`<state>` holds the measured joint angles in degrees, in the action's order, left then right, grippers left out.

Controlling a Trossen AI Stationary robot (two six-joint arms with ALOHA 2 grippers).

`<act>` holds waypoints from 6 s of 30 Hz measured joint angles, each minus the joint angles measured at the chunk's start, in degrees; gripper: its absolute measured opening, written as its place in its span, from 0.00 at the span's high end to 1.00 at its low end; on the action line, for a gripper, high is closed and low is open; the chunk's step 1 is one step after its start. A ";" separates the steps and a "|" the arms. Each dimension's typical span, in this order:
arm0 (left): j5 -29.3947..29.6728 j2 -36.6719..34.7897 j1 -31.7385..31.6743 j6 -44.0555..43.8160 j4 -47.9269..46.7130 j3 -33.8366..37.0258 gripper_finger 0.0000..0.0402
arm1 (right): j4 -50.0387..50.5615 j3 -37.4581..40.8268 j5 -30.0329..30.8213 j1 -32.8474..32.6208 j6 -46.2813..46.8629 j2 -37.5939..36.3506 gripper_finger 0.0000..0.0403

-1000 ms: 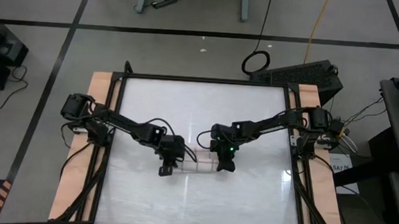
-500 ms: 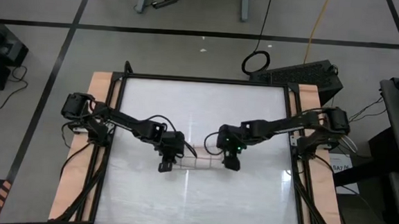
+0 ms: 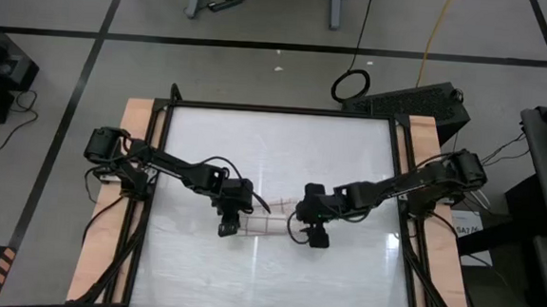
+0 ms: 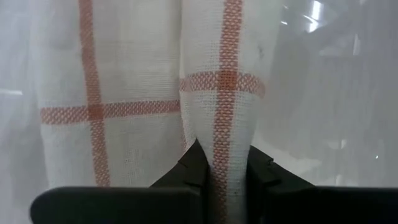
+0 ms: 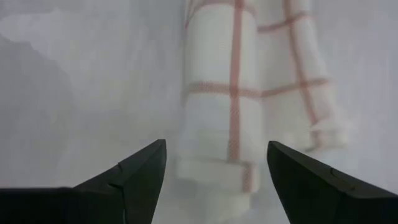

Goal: Roll towel
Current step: Roll the white checkered towel

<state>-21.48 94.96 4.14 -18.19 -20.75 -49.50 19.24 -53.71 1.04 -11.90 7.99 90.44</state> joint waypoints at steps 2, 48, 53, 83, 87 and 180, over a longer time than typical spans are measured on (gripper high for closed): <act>0.03 0.00 -0.03 -0.76 0.01 0.00 0.87 | -1.42 0.00 1.63 -0.70 -1.73 1.01 0.34; 12.34 -18.61 3.49 -3.85 -8.42 -0.10 0.38 | -3.53 -2.28 -24.66 8.71 0.55 10.86 0.85; 22.29 -17.14 9.31 -5.28 -4.88 -0.11 0.38 | -4.48 -3.28 -30.15 10.88 3.13 10.86 0.87; 30.37 -7.93 13.64 -2.39 4.69 0.09 0.31 | -4.68 -3.28 -50.23 19.56 6.40 17.09 0.88; 30.22 -6.28 12.44 -2.24 5.64 0.10 0.23 | -4.64 -3.28 -53.53 20.71 6.36 17.09 0.88; -11.32 4.13 -9.70 -2.53 7.82 0.18 0.82 | 1.26 -3.35 -20.51 16.11 5.42 10.79 0.98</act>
<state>-32.80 99.09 -5.56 -20.71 -12.93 -49.31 20.50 -57.06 -19.47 4.21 13.41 101.23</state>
